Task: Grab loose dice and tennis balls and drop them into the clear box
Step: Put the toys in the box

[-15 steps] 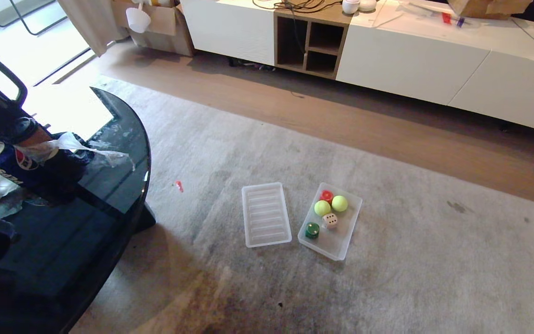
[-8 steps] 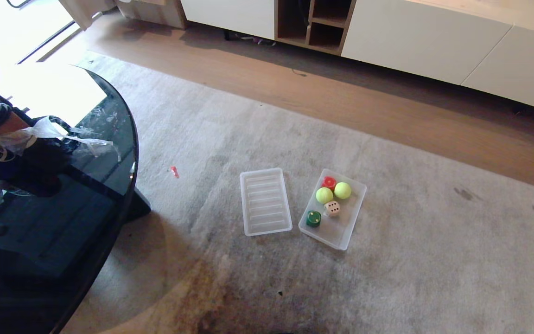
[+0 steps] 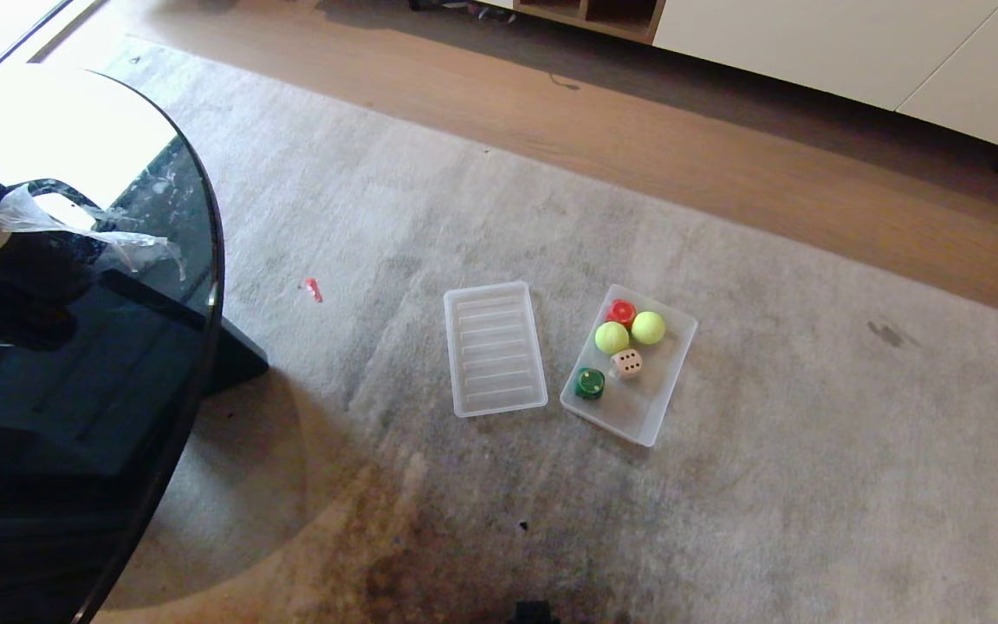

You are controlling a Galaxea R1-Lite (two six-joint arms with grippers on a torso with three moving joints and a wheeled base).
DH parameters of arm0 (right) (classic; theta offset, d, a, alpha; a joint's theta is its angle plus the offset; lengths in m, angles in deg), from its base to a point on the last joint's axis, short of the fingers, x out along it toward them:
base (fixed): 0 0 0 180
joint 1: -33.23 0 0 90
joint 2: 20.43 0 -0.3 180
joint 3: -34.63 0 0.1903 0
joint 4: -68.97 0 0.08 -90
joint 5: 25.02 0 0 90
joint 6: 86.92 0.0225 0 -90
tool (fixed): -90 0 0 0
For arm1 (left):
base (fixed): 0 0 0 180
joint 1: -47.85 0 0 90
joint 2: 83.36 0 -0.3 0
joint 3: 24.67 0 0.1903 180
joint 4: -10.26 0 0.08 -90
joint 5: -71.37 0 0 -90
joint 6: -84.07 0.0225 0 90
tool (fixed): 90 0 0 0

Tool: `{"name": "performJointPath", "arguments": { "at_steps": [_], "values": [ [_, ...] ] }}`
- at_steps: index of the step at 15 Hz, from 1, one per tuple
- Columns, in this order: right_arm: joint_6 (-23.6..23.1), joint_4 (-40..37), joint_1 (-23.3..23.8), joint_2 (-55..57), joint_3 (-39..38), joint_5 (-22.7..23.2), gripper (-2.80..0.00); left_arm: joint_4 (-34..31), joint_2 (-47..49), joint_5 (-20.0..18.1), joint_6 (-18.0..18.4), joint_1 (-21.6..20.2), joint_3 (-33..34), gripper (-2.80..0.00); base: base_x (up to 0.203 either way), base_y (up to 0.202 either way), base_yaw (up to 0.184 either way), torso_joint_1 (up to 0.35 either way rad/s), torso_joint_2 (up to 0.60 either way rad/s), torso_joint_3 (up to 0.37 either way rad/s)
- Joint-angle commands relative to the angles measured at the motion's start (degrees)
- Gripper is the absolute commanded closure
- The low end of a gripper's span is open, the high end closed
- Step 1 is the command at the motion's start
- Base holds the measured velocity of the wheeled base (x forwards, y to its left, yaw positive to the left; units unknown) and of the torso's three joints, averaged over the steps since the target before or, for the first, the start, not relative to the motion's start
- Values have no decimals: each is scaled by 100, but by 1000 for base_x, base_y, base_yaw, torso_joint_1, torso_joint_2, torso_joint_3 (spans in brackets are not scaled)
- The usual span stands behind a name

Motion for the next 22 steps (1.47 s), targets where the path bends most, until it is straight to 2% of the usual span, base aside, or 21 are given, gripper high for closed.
{"name": "performJointPath", "arguments": {
  "at_steps": [1,22],
  "values": [
    [-3,-6,0,-1,0,0,0,-2,0,4,-5,0,0,0,0,0,0,1,-2,-193],
    [-55,-41,0,-1,9,0,0,7,0,4,-13,0,0,0,0,0,0,1,2,-197]
  ]
}}
